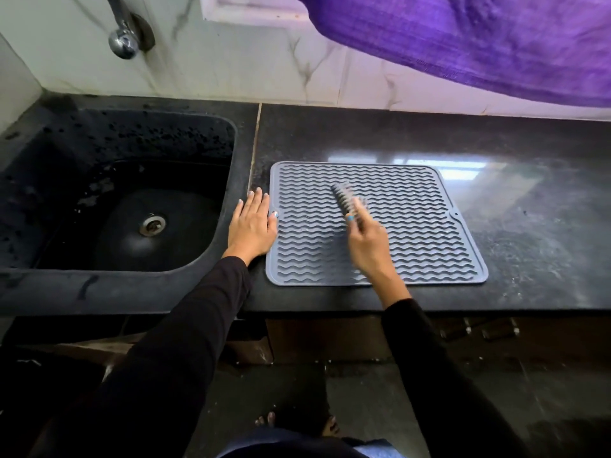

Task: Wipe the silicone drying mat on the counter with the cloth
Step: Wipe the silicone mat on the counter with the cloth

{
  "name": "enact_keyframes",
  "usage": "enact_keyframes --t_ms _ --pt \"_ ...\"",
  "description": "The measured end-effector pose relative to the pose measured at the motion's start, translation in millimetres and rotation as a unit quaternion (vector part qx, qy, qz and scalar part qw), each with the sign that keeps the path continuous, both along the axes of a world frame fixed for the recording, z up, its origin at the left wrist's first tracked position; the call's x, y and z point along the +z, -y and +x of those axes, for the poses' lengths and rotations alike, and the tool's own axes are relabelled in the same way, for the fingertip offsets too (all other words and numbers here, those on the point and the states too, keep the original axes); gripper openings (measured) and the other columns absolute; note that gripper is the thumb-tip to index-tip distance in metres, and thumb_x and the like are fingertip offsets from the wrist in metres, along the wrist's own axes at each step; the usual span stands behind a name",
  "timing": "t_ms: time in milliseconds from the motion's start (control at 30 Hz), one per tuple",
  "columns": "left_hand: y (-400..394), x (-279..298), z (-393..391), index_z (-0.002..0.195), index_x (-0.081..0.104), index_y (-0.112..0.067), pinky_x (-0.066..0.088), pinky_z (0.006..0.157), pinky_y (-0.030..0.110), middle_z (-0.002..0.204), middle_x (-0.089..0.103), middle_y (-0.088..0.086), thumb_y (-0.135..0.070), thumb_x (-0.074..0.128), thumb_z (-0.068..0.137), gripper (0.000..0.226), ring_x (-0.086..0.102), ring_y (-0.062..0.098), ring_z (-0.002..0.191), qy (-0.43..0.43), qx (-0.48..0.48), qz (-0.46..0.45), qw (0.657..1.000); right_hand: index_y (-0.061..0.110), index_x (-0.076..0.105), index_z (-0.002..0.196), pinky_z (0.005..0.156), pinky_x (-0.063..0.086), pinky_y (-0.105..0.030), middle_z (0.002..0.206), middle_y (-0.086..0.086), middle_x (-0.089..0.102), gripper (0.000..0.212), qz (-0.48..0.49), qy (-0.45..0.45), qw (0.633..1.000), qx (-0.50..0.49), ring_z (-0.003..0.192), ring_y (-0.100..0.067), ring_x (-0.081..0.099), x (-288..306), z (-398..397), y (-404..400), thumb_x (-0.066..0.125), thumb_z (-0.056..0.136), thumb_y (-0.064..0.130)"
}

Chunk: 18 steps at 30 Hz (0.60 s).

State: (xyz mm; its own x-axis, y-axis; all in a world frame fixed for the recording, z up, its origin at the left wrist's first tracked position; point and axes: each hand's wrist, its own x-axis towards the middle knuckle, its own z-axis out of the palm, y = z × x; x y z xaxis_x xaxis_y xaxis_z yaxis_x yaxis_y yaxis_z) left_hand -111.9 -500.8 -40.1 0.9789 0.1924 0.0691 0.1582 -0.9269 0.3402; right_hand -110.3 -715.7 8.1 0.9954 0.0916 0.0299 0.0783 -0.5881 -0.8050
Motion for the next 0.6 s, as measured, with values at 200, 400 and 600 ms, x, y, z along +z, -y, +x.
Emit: enact_keyframes --t_ms 200,400,600 --pt "0 -3 2 0.147 0.019 -0.009 0.0 0.118 0.034 0.156 0.014 0.008 -0.03 0.026 0.099 0.052 0.007 0.017 0.145 0.014 0.005 0.009 1.0 0.002 0.029 0.143 0.115 0.021 -0.035 0.149 -0.015 0.033 0.061 -0.231 0.116 0.966 0.014 0.138 -0.028 0.031 -49 -26 -35 0.036 0.093 0.036" --pt "-1 -4 3 0.146 0.021 -0.009 0.002 0.118 0.035 0.156 0.015 0.008 -0.028 0.025 0.099 0.051 0.008 0.018 0.144 0.021 0.004 0.017 1.0 0.016 0.036 0.142 0.11 0.027 -0.026 0.147 0.0 0.039 0.052 -0.189 0.113 0.975 0.017 0.135 -0.015 0.037 -38 -16 -28 0.049 0.092 0.019" --pt "-2 -2 2 0.147 0.019 -0.009 0.002 0.118 0.036 0.156 0.015 0.008 -0.028 0.025 0.099 0.052 0.008 0.018 0.144 0.013 -0.009 0.003 1.0 0.005 0.06 0.11 0.066 0.052 -0.022 0.096 -0.01 0.067 0.024 0.375 -0.2 0.903 -0.062 0.076 -0.013 0.065 -6 24 4 0.041 0.096 0.012"
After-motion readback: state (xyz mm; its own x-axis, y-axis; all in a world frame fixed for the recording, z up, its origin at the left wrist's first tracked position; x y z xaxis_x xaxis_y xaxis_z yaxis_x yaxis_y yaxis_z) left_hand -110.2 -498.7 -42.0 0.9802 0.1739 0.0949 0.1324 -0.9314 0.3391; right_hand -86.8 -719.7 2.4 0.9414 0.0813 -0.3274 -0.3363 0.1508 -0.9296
